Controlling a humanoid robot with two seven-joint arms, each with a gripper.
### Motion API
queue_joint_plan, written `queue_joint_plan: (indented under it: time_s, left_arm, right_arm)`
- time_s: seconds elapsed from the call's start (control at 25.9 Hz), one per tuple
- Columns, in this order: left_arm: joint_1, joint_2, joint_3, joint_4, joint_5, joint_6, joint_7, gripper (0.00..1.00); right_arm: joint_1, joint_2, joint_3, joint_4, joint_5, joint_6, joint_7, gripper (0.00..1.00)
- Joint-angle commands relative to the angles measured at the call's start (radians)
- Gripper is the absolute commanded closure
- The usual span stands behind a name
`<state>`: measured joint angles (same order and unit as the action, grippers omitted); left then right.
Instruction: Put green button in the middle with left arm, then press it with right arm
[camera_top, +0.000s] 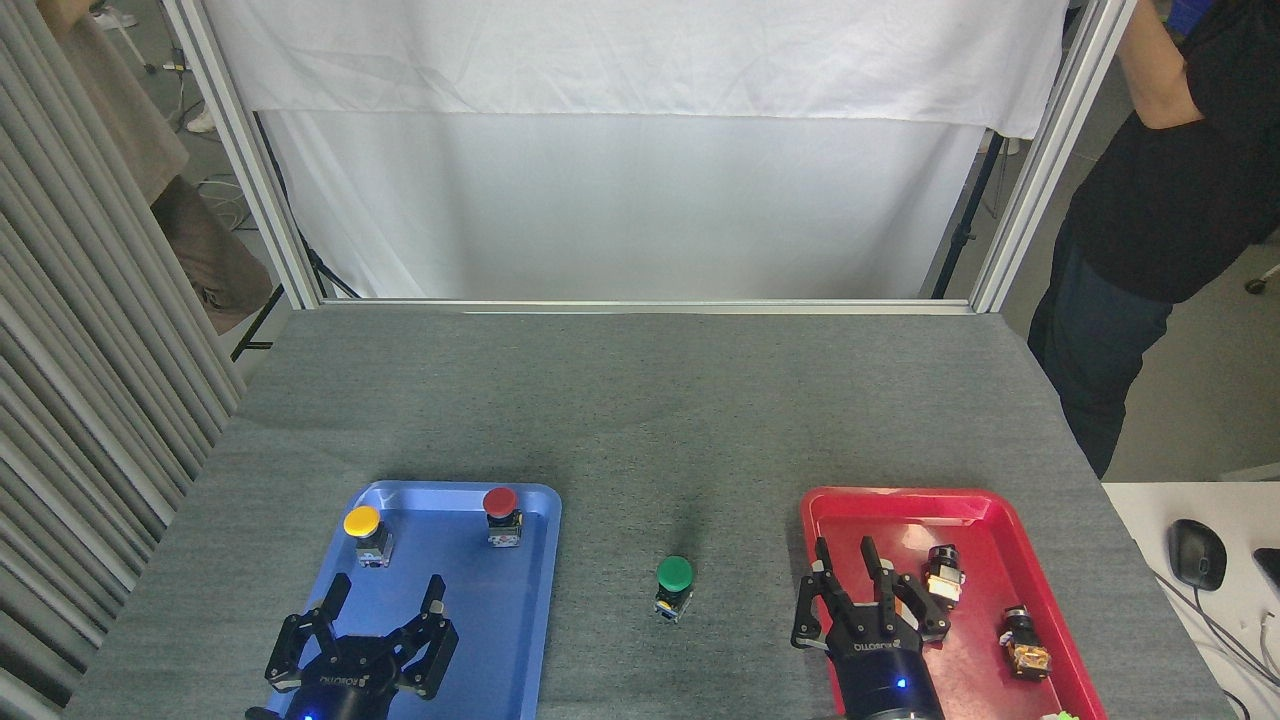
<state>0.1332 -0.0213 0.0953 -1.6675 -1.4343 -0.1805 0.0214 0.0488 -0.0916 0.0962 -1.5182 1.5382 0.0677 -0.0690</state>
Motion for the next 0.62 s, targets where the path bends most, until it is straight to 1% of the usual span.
queue_joint_plan:
  time_s: [0.0,0.12,0.19,0.27,0.35,0.46,0.58]
  left_arm:
    - [-0.003,0.0,0.0,0.0,0.0,-0.001,-0.001,0.01]
    - [-0.003,0.0,0.0,0.0,0.0,-0.002,-0.001,0.01]
    - [-0.006,-0.002,-0.002,0.0,0.0,-0.007,-0.001,0.01]
    - [-0.007,-0.002,-0.009,0.0,0.0,-0.008,-0.001,0.01]
    - [-0.007,-0.006,-0.011,0.002,0.0,-0.008,-0.001,0.01]
    - [-0.009,-0.008,-0.011,0.002,0.0,-0.008,-0.001,0.01]
    - [-0.015,-0.006,-0.011,0.003,0.0,-0.008,-0.001,0.01]
  right_arm:
    - [0.023,-0.008,-0.035,-0.013,-0.007,-0.012,-0.008,0.01]
    - [0.039,-0.01,-0.041,-0.028,-0.013,-0.006,-0.017,0.01]
    - [0.057,-0.01,-0.041,-0.042,-0.043,-0.009,-0.014,0.01]
    - [0.066,-0.008,-0.041,-0.051,-0.058,-0.009,-0.014,0.01]
    - [0.069,-0.008,-0.041,-0.062,-0.059,-0.011,-0.014,0.0]
    - [0.082,-0.01,-0.041,-0.109,-0.059,-0.011,-0.022,0.0]
    - [0.094,-0.013,-0.041,-0.12,-0.059,-0.012,-0.023,0.0]
